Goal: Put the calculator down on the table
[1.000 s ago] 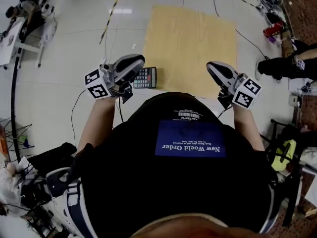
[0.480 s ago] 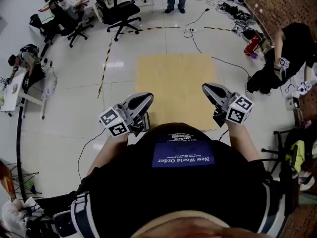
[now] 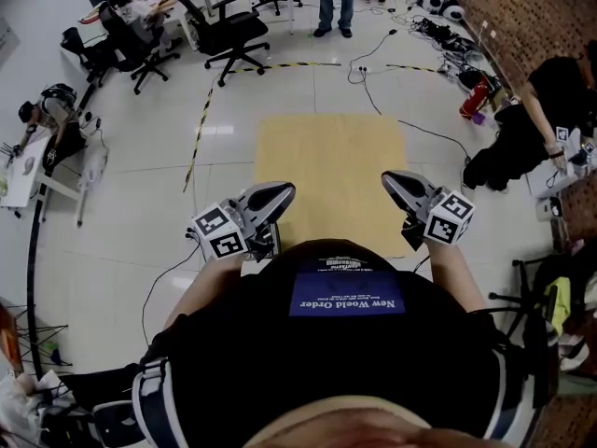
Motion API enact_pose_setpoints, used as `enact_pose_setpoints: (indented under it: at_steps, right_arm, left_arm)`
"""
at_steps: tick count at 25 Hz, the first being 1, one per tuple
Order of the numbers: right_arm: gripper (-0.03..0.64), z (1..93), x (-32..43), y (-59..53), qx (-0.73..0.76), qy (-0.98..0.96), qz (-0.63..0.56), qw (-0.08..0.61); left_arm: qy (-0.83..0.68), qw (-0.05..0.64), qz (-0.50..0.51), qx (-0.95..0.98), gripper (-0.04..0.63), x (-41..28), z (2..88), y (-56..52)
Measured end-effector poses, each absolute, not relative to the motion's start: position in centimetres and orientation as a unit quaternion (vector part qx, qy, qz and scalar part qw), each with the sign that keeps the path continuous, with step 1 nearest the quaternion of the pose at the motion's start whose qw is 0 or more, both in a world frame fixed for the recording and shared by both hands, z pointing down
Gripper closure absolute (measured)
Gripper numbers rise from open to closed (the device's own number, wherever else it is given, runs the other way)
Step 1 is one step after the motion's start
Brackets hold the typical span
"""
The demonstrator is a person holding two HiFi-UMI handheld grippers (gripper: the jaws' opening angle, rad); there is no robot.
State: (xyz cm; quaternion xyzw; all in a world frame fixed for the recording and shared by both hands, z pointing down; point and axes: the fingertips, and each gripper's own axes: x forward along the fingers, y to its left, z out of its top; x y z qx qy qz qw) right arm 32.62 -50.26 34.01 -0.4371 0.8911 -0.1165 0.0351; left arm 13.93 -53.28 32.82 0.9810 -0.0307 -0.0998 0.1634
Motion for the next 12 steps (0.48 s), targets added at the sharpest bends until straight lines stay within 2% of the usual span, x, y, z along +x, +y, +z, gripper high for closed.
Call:
enact_pose_setpoints:
  at_steps: [12]
  right_arm:
    - [0.632,34.9,33.6,-50.2,-0.422,0.899,-0.116,0.028]
  left_arm:
    - [-0.033,0.165,-0.096,0.981,0.588,15.4,33.5,-53.4]
